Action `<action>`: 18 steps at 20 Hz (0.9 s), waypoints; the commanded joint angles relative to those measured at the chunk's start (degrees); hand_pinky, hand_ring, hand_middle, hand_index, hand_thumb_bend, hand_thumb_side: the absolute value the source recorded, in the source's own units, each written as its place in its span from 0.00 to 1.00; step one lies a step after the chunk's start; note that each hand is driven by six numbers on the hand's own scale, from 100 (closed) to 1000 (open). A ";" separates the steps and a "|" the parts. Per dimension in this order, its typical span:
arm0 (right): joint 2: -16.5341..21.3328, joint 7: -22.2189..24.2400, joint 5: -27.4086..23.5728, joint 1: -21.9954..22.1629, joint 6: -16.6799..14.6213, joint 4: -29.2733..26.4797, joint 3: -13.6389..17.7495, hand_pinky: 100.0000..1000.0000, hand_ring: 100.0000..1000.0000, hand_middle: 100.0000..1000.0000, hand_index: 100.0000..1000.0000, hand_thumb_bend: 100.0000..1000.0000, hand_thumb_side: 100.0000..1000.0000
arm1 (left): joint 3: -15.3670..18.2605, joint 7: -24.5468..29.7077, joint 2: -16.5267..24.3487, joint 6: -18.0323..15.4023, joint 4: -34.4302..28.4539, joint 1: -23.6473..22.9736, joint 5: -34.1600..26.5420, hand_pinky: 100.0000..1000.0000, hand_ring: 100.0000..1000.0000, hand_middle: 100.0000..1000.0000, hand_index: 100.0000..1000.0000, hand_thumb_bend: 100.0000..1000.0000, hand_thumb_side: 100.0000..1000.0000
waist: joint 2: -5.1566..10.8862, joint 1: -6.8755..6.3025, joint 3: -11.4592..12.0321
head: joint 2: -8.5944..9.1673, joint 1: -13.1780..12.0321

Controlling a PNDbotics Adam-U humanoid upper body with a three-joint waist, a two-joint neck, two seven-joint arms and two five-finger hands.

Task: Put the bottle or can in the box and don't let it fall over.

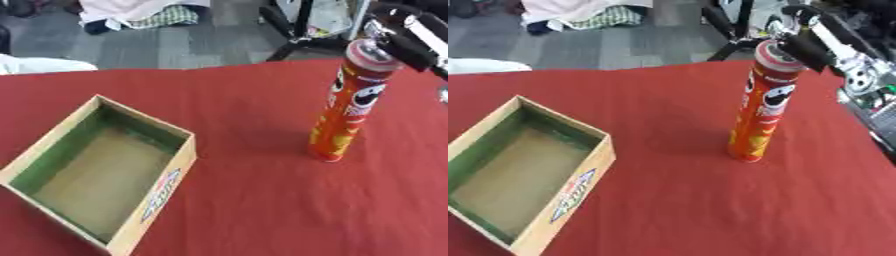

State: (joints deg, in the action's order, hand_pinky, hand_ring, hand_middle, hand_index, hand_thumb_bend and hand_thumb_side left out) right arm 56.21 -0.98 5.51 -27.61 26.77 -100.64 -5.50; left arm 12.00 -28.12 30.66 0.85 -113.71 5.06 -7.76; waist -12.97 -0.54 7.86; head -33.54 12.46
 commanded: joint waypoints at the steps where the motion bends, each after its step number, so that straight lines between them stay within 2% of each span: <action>1: 2.07 -0.14 -0.42 -0.33 0.10 -1.32 0.98 0.89 1.00 1.00 0.96 0.00 1.00 | 0.74 0.18 1.28 -0.07 -0.89 0.56 0.25 0.86 0.75 0.81 0.71 0.48 0.40 | 0.65 -0.03 -0.08 | 0.85 -0.04; 18: 1.79 0.07 -0.74 -0.03 0.44 -2.77 0.61 0.87 1.00 0.99 0.96 0.00 1.00 | 0.72 0.30 1.26 -0.14 -0.89 0.70 0.27 0.86 0.75 0.81 0.71 0.48 0.40 | 0.39 0.11 0.16 | 1.12 0.01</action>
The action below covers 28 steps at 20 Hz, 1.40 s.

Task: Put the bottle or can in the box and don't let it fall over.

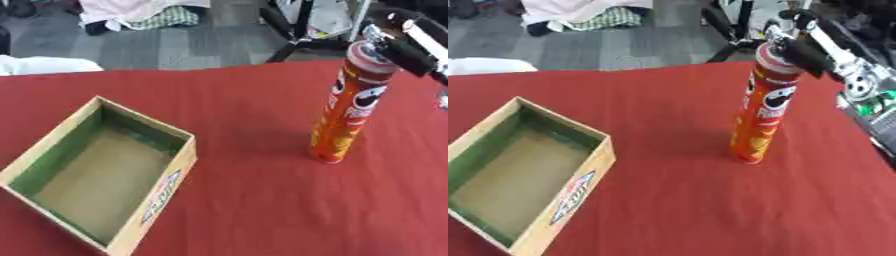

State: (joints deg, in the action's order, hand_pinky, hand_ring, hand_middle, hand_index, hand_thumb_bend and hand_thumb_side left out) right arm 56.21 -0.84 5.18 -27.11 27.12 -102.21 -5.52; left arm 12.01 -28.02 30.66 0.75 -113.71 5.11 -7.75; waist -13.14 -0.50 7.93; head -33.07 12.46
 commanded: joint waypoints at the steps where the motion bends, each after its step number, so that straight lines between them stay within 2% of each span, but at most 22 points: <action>1: 1.76 -0.12 -0.46 -0.55 0.13 -1.21 0.62 0.87 1.00 0.99 0.95 0.00 1.00 | 0.71 0.22 1.25 -0.04 -0.89 0.66 0.25 0.86 0.75 0.81 0.71 0.48 0.40 | 0.55 0.07 0.10 | 0.64 0.02; 14: 0.43 0.47 -0.80 -2.22 0.50 -0.21 -0.93 0.79 0.95 0.94 0.94 0.00 1.00 | 0.59 0.59 1.10 0.03 -0.89 0.82 0.11 0.86 0.75 0.81 0.71 0.48 0.40 | 0.23 0.06 0.36 | 0.79 0.26; 28: 0.11 2.36 -0.33 -2.84 0.59 0.23 -1.63 0.79 0.96 0.94 0.94 0.00 1.00 | 0.59 0.80 1.02 0.06 -0.89 0.89 0.10 0.86 0.75 0.81 0.70 0.48 0.40 | -0.12 0.31 0.53 | 0.75 0.32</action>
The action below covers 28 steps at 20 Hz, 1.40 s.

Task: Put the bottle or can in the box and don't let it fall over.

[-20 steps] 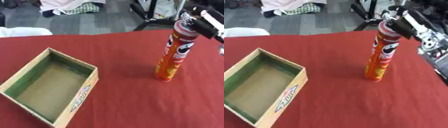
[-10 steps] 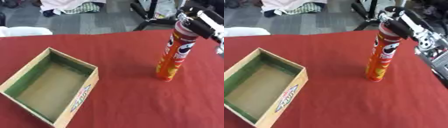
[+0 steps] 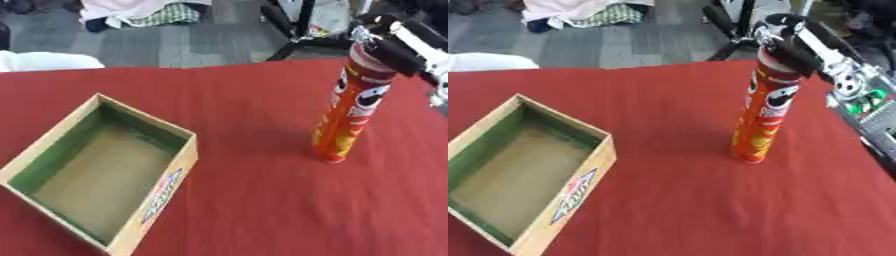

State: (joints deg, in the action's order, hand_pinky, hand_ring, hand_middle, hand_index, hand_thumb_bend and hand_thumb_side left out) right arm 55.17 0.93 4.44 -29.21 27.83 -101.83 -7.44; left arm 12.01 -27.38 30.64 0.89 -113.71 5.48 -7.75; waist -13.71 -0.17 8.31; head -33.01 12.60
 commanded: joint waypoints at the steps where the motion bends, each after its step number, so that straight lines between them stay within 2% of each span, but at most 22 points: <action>1: 1.14 0.83 0.54 -0.72 -0.13 -0.11 0.22 0.80 0.96 0.94 0.94 0.00 1.00 | 0.58 0.18 1.03 -0.07 -0.89 0.52 0.09 0.86 0.75 0.81 0.70 0.48 0.40 | 0.41 -0.01 0.16 | 0.73 0.20; 7: 1.03 2.17 1.47 -0.70 -0.33 0.16 -0.12 0.79 0.96 0.94 0.95 0.00 1.00 | 0.58 0.22 1.02 -0.10 -0.89 0.56 0.17 0.86 0.75 0.81 0.70 0.48 0.40 | 0.29 -0.09 0.14 | 0.88 0.27; 12: 1.17 3.63 3.14 -0.63 -0.77 0.20 -0.22 0.79 0.95 0.94 0.96 0.06 1.00 | 0.56 0.27 1.07 -0.13 -0.89 0.64 0.19 0.86 0.75 0.81 0.70 0.48 0.40 | 0.17 -0.14 0.18 | 0.89 0.34; 19: 1.56 6.66 5.46 -0.49 -1.61 0.31 -0.12 0.73 0.92 0.90 0.95 0.10 0.81 | 0.52 0.37 1.08 -0.14 -0.89 0.77 0.17 0.86 0.75 0.81 0.70 0.48 0.40 | -0.03 -0.16 0.31 | 0.90 0.41; 22: 1.88 8.18 6.16 -0.62 -1.88 0.45 -0.20 0.71 0.90 0.89 0.94 0.11 0.76 | 0.51 0.41 1.09 -0.16 -0.89 0.83 0.17 0.86 0.75 0.81 0.70 0.48 0.39 | -0.12 -0.16 0.37 | 0.84 0.53; 28: 2.45 11.01 7.93 -1.05 -2.56 0.68 -0.25 0.60 0.87 0.88 0.94 0.13 0.63 | 0.55 0.45 1.11 -0.17 -0.89 0.85 0.17 0.86 0.75 0.81 0.70 0.48 0.39 | -0.21 -0.08 0.48 | 0.71 0.56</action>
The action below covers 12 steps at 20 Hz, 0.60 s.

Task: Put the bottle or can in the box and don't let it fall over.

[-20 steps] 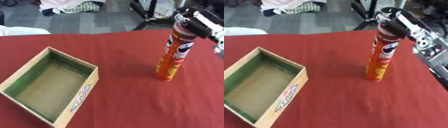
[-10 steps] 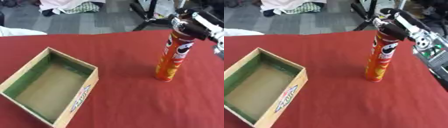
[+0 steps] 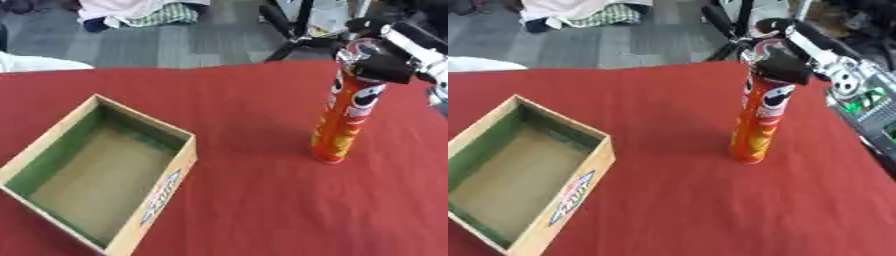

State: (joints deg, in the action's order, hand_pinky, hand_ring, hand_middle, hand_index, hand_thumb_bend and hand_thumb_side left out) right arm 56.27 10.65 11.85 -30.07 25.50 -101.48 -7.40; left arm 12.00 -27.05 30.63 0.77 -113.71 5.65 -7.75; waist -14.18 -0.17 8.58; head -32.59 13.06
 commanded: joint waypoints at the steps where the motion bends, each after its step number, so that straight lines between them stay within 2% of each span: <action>1: 1.42 1.77 0.74 -0.28 -0.39 0.33 -0.34 0.57 0.87 0.88 0.94 0.14 0.61 | 0.56 0.12 1.11 -0.05 -0.89 0.69 0.17 0.86 0.75 0.81 0.70 0.48 0.39 | 0.26 -0.06 0.23 | 0.29 0.11; 4: 1.60 3.20 1.50 -0.47 -0.94 0.33 -0.43 0.53 0.85 0.87 0.94 0.16 0.57 | 0.59 0.13 1.12 -0.04 -0.89 0.71 0.17 0.87 0.75 0.81 0.70 0.48 0.39 | 0.26 -0.04 0.22 | 0.30 0.13; 7: 1.95 5.19 2.69 -0.47 -1.79 0.17 -0.53 0.43 0.81 0.86 0.94 0.19 0.50 | 0.63 0.12 1.12 -0.03 -0.89 0.71 0.14 0.87 0.75 0.81 0.70 0.48 0.39 | 0.25 -0.01 0.19 | 0.32 0.14; 12: 2.20 7.86 4.58 -0.49 -2.57 -0.13 -0.44 0.35 0.74 0.85 0.92 0.19 0.41 | 0.66 0.10 1.10 0.07 -0.89 0.68 0.04 0.87 0.76 0.81 0.69 0.47 0.39 | 0.29 0.01 0.06 | 0.26 0.20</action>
State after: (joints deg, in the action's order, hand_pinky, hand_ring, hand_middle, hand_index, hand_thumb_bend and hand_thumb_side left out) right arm 57.24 17.46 16.14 -30.49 23.10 -101.44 -7.44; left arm 12.00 -27.02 30.63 0.78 -113.71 5.68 -7.75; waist -14.23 -0.09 8.58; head -32.59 13.22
